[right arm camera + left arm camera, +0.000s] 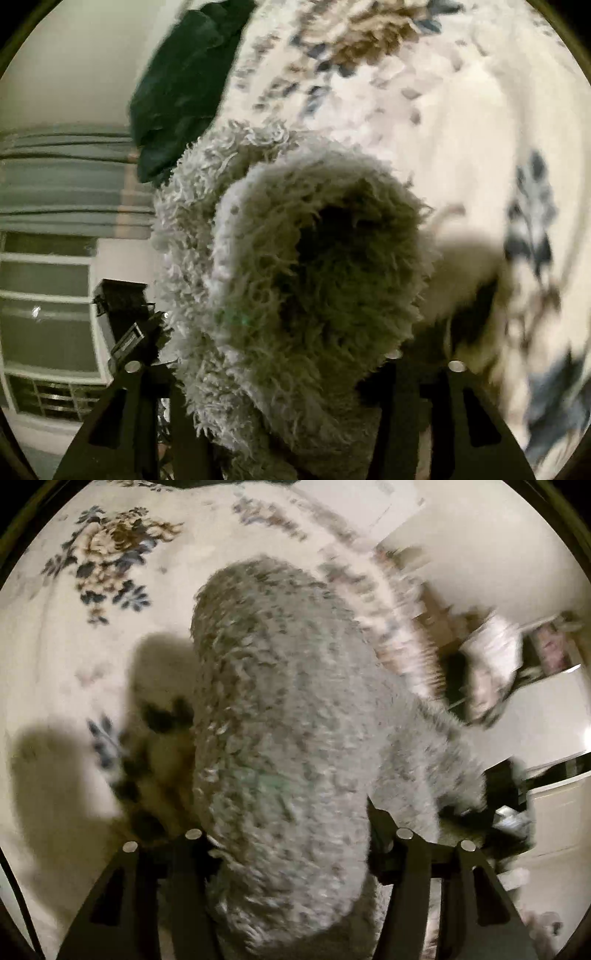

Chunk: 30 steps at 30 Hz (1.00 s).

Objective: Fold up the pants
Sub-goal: 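Lower the folded pants onto the bed and open both grippers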

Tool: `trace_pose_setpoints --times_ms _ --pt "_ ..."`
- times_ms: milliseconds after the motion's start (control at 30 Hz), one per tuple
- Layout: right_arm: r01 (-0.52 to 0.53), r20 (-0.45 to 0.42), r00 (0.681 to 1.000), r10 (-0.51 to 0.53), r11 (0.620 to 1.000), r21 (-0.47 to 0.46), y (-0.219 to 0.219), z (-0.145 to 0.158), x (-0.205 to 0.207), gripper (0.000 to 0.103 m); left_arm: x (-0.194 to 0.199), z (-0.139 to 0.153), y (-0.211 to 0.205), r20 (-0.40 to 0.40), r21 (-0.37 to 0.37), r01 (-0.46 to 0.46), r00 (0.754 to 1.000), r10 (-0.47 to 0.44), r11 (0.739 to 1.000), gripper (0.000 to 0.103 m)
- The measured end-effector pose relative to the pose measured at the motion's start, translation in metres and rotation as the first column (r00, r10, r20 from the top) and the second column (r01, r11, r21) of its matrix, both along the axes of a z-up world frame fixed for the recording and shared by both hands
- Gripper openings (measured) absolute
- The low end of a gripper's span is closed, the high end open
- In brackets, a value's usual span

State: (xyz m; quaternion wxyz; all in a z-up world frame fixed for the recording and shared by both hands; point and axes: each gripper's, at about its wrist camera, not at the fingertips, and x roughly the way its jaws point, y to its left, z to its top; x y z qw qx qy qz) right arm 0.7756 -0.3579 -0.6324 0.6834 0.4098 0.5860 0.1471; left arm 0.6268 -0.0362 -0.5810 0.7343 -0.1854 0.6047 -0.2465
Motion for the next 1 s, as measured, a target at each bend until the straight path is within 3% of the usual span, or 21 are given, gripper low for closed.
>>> trace_pose_setpoints --times_ms 67,100,133,167,267,333,367,400,500,567,700,800,967,1000 --pt "0.003 -0.048 0.999 -0.005 0.999 -0.041 -0.007 -0.017 0.011 0.071 0.013 -0.012 0.001 -0.053 0.024 -0.001 0.999 0.003 1.0 0.059" --pt "0.001 -0.057 0.998 -0.004 0.999 -0.05 -0.006 -0.021 0.019 0.084 0.014 -0.013 0.004 -0.062 0.021 -0.013 0.998 0.015 1.0 0.064" --pt "-0.002 -0.063 0.998 -0.002 0.998 -0.062 -0.01 -0.024 0.017 0.09 0.016 -0.01 0.007 -0.05 0.021 -0.021 0.998 0.022 1.0 0.069" --pt "-0.004 -0.072 0.997 -0.003 0.995 -0.099 -0.007 -0.022 0.026 0.093 0.017 -0.002 0.007 -0.026 0.051 -0.034 0.999 0.035 0.998 0.081" --pt "-0.026 -0.073 0.997 0.012 0.981 -0.191 0.004 -0.009 0.048 0.096 0.018 0.022 0.005 0.016 0.073 -0.074 0.997 0.073 0.995 0.088" --pt "-0.048 -0.032 0.999 0.039 0.937 -0.347 -0.005 0.014 0.035 0.096 0.007 0.043 0.006 0.095 0.136 -0.109 0.991 0.096 0.985 0.099" --pt "-0.051 -0.008 0.999 0.053 0.895 -0.443 -0.007 0.024 0.037 0.096 0.005 0.057 0.003 0.152 0.182 -0.131 0.983 0.104 0.975 0.1" --pt "-0.041 0.027 0.997 0.068 0.819 -0.572 0.003 0.045 0.034 0.096 0.006 0.07 -0.004 0.207 0.248 -0.154 0.973 0.103 0.956 0.1" --pt "0.009 0.065 0.996 0.063 0.652 -0.758 0.013 0.084 -0.002 0.096 -0.018 0.096 -0.009 0.304 0.409 -0.197 0.95 0.071 0.891 0.1" --pt "0.05 0.088 0.996 0.034 0.601 -0.798 0.008 0.106 -0.048 0.096 -0.036 0.106 -0.014 0.315 0.448 -0.208 0.947 0.064 0.869 0.1" --pt "0.08 0.098 0.995 0.001 0.569 -0.818 0.003 0.131 -0.123 0.096 -0.077 0.124 -0.02 0.299 0.466 -0.202 0.952 0.062 0.861 0.1" --pt "0.079 0.092 0.996 -0.006 0.572 -0.816 0.006 0.15 -0.175 0.096 -0.102 0.138 -0.022 0.29 0.466 -0.213 0.954 0.079 0.859 0.1" --pt "0.064 0.109 0.993 0.051 0.545 -0.836 0.022 0.198 -0.244 0.096 -0.144 0.178 -0.029 0.311 0.484 -0.224 0.948 0.072 0.846 0.1" --pt "0.058 0.113 0.991 0.065 0.554 -0.831 0.025 0.207 -0.253 0.096 -0.157 0.191 -0.031 0.323 0.486 -0.225 0.944 0.066 0.844 0.1"
